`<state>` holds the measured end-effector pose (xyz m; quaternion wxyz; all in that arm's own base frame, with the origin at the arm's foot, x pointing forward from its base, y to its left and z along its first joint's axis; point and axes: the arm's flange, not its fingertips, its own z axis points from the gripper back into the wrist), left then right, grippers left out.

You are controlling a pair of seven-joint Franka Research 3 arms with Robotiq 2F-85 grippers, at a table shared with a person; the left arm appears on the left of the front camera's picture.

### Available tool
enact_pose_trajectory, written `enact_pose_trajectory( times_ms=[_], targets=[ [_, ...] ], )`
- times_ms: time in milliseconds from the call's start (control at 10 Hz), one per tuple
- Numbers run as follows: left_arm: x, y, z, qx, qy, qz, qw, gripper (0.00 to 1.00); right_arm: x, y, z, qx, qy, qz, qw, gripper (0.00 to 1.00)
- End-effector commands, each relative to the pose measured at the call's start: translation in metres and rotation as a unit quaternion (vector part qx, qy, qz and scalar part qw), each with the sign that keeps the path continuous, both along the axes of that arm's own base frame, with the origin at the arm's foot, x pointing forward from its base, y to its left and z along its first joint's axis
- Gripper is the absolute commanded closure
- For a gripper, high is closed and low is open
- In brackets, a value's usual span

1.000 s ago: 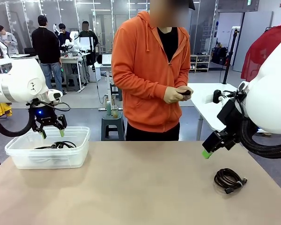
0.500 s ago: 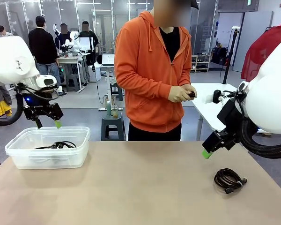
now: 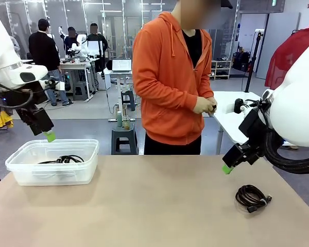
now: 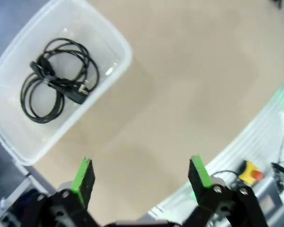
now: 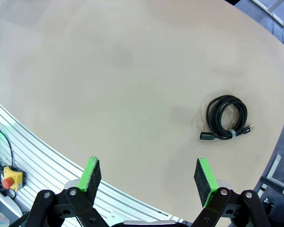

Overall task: Organize and store the cables.
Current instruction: Place the USB Extension Cable into the Organizing box.

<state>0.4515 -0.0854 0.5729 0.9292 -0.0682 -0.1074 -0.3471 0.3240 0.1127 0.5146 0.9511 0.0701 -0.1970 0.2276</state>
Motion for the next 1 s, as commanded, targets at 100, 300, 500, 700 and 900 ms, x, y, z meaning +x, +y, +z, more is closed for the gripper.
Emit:
enact_pose_trajectory(
  times_ms=[100, 300, 500, 700, 900],
  targets=[
    [-0.091, -0.022, 0.007, 0.013, -0.066, 0.016, 0.998, 0.00, -0.001, -0.001, -0.001, -0.002, 0.002, -0.004, 1.000, 0.00],
    [-0.114, -0.012, 0.009, 0.015, -0.092, 0.052, 0.994, 0.00, -0.001, -0.001, -0.001, -0.002, 0.002, -0.004, 1.000, 0.00],
    [-0.139, 0.007, 0.012, 0.011, -0.093, 0.037, 0.995, 0.00, -0.001, -0.001, -0.001, -0.002, 0.002, -0.004, 1.000, 0.00],
    [-0.140, 0.015, 0.007, -0.025, -0.086, 0.016, 0.996, 0.00, -0.001, -0.001, -0.001, -0.002, 0.002, -0.004, 1.000, 0.00],
    [-0.140, 0.013, 0.012, -0.009, -0.087, 0.033, 0.996, 0.00, -0.001, -0.001, -0.001, -0.002, 0.002, -0.004, 1.000, 0.00]
  ],
)
